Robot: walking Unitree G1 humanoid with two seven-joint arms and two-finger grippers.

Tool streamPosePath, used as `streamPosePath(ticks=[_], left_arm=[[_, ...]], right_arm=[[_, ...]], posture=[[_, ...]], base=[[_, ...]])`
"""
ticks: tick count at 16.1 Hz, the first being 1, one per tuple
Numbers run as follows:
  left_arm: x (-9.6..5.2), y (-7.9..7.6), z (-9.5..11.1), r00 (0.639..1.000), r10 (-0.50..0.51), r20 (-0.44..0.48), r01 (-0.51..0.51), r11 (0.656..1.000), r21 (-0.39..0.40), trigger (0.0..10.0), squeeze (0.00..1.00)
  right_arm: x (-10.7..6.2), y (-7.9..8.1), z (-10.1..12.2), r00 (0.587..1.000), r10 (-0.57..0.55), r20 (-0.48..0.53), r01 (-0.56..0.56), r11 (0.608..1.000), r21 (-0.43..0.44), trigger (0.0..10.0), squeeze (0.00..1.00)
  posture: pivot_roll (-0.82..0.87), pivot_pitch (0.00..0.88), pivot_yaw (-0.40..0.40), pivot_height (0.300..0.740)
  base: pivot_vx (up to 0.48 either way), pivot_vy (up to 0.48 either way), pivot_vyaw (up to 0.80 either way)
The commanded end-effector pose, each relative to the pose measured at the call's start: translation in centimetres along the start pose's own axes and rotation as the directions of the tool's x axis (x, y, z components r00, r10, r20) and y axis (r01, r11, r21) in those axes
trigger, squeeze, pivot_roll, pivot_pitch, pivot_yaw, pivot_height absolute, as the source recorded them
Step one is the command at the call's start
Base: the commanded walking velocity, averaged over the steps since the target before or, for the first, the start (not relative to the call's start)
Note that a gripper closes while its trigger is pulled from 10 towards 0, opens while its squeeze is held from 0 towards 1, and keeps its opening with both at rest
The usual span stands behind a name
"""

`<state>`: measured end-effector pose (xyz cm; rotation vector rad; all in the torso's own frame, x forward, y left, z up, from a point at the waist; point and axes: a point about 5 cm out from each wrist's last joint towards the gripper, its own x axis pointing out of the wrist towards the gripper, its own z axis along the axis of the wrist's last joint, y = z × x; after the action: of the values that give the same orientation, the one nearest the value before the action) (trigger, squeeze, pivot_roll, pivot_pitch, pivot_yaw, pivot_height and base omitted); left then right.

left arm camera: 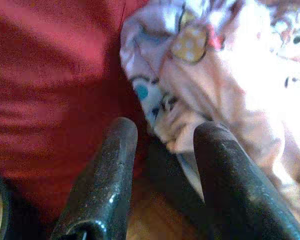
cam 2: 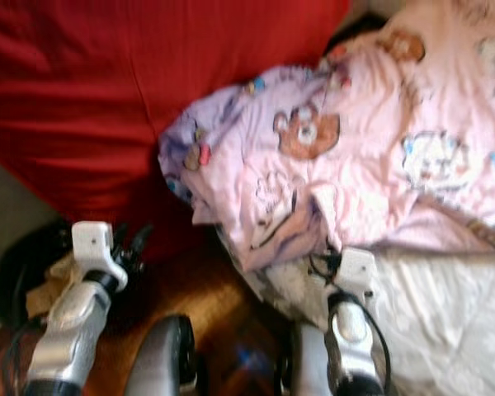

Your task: Clean up the room

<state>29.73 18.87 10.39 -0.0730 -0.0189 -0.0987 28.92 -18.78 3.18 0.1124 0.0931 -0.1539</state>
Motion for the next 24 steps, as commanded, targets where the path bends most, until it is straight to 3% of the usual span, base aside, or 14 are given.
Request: streamPosePath(ticks=[1, 2, 3, 6, 9, 13, 16, 20, 22, 24], left_arm=[[-0.3, 0.6, -0.8, 0.999, 0.026, -0.020, -0.026, 0.999, 0.018, 10.0, 0.00], [-0.4, 1.0, -0.9, 0.999, 0.046, -0.019, -0.046, 0.999, 0.015, 10.0, 0.00], [-0.6, 1.3, -1.1, 0.998, 0.066, -0.018, -0.066, 0.998, 0.011, 10.0, 0.00], [-0.4, 1.6, -1.4, 0.995, 0.101, -0.002, -0.101, 0.995, 0.006, 10.0, 0.00], [-0.5, 1.9, -1.9, 0.992, 0.125, -0.003, -0.125, 0.992, -0.001, 10.0, 0.00], [-1.8, 4.1, -3.4, 0.967, 0.249, -0.057, -0.252, 0.967, -0.047, 10.0, 0.00], [-3.5, 5.2, -6.2, 0.935, 0.306, -0.178, -0.320, 0.945, -0.058, 10.0, 0.00], [-5.7, 6.0, -9.7, 0.882, 0.329, -0.338, -0.360, 0.932, -0.033, 10.0, 0.00], [-7.1, 5.7, -11.9, 0.838, 0.291, -0.462, -0.320, 0.947, 0.015, 10.0, 0.00], [-8.2, 5.7, -13.1, 0.801, 0.282, -0.529, -0.310, 0.950, 0.038, 10.0, 0.00]], right_arm=[[-0.5, -0.2, -0.1, 1.000, 0.019, 0.017, -0.019, 0.999, -0.027, 0.0, 0.00], [-0.8, -0.3, -0.1, 0.999, 0.027, 0.024, -0.026, 0.999, -0.032, 2.1, 0.00], [-1.0, -0.5, -0.2, 0.999, 0.026, 0.020, -0.025, 0.999, -0.021, 10.0, 0.00], [-0.7, -0.1, 0.3, 0.998, 0.059, 0.029, -0.058, 0.998, -0.011, 10.0, 0.00], [-0.1, 0.2, 0.4, 0.998, 0.056, 0.011, -0.056, 0.998, -0.023, 10.0, 0.00], [-0.3, 0.1, -0.1, 0.999, 0.050, -0.013, -0.050, 0.999, -0.022, 10.0, 0.00], [-0.2, 0.0, -0.4, 0.999, 0.039, -0.026, -0.039, 0.999, -0.023, 10.0, 0.00], [-0.1, 0.1, -0.3, 0.999, 0.038, -0.022, -0.038, 0.999, -0.016, 10.0, 0.00], [0.0, 0.0, -0.2, 0.999, 0.029, -0.025, -0.029, 1.000, -0.004, 10.0, 0.00], [0.0, 0.0, -0.3, 0.999, 0.030, -0.031, -0.030, 0.999, 0.011, 10.0, 0.00]], posture=[[0.03, 0.076, 0.016, 0.620], [0.03, 0.063, 0.015, 0.620], [0.04, 0.050, 0.009, 0.620], [0.04, 0.032, -0.009, 0.620], [0.05, 0.029, -0.017, 0.659], [0.06, 0.029, -0.022, 0.709], [0.06, 0.030, -0.015, 0.740], [0.07, 0.029, -0.010, 0.740], [0.08, 0.034, -0.015, 0.740], [0.08, 0.034, -0.014, 0.740]], base=[[0.000, 0.000, 0.00], [0.000, 0.000, 0.00], [0.000, 0.000, 0.00], [0.000, 0.000, 0.00], [0.000, 0.000, 0.00], [0.000, 0.000, 0.00], [0.000, 0.000, 0.00], [0.000, 0.000, 0.00], [0.000, 0.000, 0.00], [0.000, 0.000, 0.00]])
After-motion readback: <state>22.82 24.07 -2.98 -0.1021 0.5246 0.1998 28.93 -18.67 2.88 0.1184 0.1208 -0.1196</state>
